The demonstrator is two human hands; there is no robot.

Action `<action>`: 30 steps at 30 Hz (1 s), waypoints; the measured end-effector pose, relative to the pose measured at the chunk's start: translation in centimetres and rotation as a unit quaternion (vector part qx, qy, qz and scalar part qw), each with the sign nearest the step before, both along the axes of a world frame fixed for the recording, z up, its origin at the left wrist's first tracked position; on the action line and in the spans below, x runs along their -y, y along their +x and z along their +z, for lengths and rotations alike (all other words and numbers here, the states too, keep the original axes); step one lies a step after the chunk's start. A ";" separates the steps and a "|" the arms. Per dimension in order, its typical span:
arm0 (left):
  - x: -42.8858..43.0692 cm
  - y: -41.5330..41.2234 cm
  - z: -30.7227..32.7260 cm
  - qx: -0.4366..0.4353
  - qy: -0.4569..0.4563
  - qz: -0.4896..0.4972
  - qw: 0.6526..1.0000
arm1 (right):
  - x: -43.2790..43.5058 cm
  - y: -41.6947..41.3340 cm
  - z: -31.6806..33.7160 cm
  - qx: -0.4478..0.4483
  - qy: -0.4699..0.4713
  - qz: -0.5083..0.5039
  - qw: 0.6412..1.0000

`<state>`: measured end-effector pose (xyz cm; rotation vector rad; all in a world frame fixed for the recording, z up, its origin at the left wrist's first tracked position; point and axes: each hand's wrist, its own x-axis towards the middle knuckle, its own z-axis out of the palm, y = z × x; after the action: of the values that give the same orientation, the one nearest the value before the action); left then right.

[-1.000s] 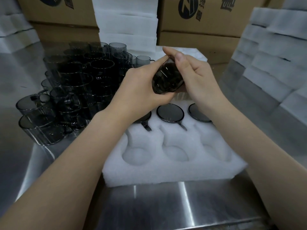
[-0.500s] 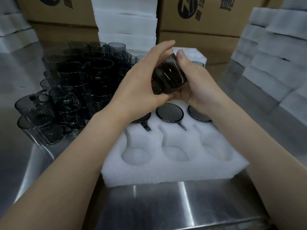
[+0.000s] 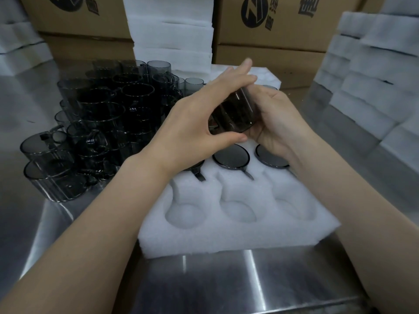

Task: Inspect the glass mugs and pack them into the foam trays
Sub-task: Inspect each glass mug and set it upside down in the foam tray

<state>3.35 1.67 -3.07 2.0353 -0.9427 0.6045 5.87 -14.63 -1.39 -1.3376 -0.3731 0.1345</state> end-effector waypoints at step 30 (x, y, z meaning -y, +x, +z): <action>-0.1 0.4 0.1 -0.036 0.012 0.065 0.997 | 0.7 0.1 -0.1 0.017 0.035 0.033 0.999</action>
<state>3.77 1.79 -2.94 2.1369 -0.7837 0.5868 5.93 -15.29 -1.51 -1.2601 -0.4476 0.1516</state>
